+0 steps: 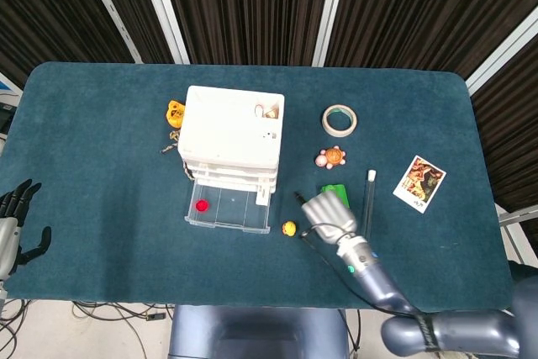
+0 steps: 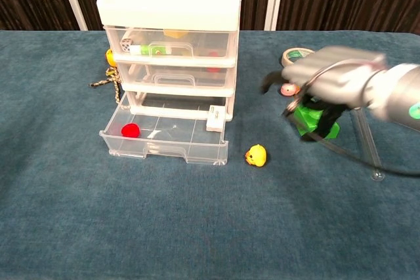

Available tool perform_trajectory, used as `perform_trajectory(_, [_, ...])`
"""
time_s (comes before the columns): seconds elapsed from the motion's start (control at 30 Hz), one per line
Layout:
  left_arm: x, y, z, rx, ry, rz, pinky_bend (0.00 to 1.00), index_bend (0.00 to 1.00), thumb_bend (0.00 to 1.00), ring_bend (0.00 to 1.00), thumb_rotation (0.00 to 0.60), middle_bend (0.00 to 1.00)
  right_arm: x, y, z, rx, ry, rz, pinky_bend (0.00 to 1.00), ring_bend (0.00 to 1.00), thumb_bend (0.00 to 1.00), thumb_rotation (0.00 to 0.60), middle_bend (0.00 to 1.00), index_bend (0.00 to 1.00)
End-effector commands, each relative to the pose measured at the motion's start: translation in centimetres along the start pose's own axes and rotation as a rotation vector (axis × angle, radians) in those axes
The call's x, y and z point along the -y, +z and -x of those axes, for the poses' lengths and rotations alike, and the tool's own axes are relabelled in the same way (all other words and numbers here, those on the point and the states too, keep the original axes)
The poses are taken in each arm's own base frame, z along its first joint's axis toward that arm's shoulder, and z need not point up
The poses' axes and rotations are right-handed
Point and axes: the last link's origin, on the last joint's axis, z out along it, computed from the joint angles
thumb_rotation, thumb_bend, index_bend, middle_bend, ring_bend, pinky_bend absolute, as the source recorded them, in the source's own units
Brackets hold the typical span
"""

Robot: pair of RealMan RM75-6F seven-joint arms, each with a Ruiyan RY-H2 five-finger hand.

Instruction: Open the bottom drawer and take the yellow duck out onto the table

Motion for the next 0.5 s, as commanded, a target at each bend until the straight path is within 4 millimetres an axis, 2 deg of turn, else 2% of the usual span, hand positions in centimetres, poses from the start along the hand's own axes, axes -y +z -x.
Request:
perform_trajectory(0.03, [0.0, 0.0, 0.0, -0.001, 0.002, 0.001, 0.00, 0.06, 0.48, 0.00, 0.600, 0.00, -4.2, -3.2, -2.0, -0.036, 0.093, 0.145, 0.98, 0.93, 0.25, 0.600, 0.85, 0.21])
perform_trajectory(0.07, [0.0, 0.0, 0.0, -0.002, 0.002, 0.001, 0.00, 0.06, 0.48, 0.00, 0.600, 0.00, -5.4, -4.1, -2.4, -0.051, 0.116, 0.185, 0.95, 0.90, 0.25, 0.600, 0.81, 0.21])
perform_trajectory(0.17, [-0.1, -0.1, 0.0, -0.007, 0.003, 0.002, 0.00, 0.06, 0.48, 0.00, 0.600, 0.00, -8.1, -6.3, -2.8, -0.077, 0.156, 0.265, 0.78, 0.78, 0.25, 0.600, 0.66, 0.20])
perform_trajectory(0.23, [-0.1, -0.1, 0.0, -0.006, 0.004, 0.003, 0.00, 0.06, 0.48, 0.00, 0.600, 0.00, -9.8, -7.9, -2.5, -0.085, 0.179, 0.319, 0.63, 0.65, 0.25, 0.600, 0.52, 0.18])
perform_trajectory(0.33, [-0.1, -0.1, 0.1, -0.006, 0.010, 0.005, 0.00, 0.06, 0.48, 0.00, 0.600, 0.00, -11.8, -10.5, -1.3, -0.101, 0.216, 0.380, 0.46, 0.51, 0.25, 0.600, 0.37, 0.17])
perform_trajectory(0.5, [-0.2, -0.1, 0.1, -0.018, 0.018, 0.005, 0.00, 0.06, 0.48, 0.00, 0.600, 0.00, -13.1, -15.0, 1.1, -0.208, 0.268, 0.417, 0.37, 0.41, 0.22, 0.600, 0.28, 0.15])
